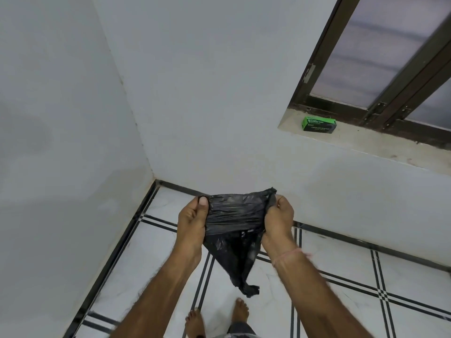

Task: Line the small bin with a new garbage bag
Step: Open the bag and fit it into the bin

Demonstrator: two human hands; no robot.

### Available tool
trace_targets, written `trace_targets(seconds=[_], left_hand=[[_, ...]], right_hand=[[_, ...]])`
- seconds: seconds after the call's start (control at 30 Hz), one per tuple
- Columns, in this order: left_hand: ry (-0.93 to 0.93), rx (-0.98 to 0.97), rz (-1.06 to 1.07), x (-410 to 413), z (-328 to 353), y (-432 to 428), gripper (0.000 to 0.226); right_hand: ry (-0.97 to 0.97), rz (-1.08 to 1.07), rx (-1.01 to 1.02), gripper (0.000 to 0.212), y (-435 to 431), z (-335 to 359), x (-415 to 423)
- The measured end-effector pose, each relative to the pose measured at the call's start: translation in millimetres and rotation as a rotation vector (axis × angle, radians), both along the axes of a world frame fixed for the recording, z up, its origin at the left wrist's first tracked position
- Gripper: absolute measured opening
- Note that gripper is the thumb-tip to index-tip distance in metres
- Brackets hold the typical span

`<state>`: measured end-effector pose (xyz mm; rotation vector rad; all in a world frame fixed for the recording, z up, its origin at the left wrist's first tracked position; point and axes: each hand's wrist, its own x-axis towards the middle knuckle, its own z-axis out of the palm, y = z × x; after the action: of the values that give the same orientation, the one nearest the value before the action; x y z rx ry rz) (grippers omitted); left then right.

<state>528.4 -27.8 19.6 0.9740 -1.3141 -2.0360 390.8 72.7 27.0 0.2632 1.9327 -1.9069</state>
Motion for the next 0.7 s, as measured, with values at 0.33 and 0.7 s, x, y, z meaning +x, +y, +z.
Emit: trace_targets(seconds=[0.33, 0.7], left_hand=[[-0.120, -0.101, -0.271, 16, 6, -5, 0.081], [-0.103, -0.044, -0.525, -56, 55, 18, 0.024]], right_hand=[[0.028, 0.233, -0.128, 0.046, 9, 32, -26], [0.106, 0.508, -0.186, 0.050, 13, 41, -53]])
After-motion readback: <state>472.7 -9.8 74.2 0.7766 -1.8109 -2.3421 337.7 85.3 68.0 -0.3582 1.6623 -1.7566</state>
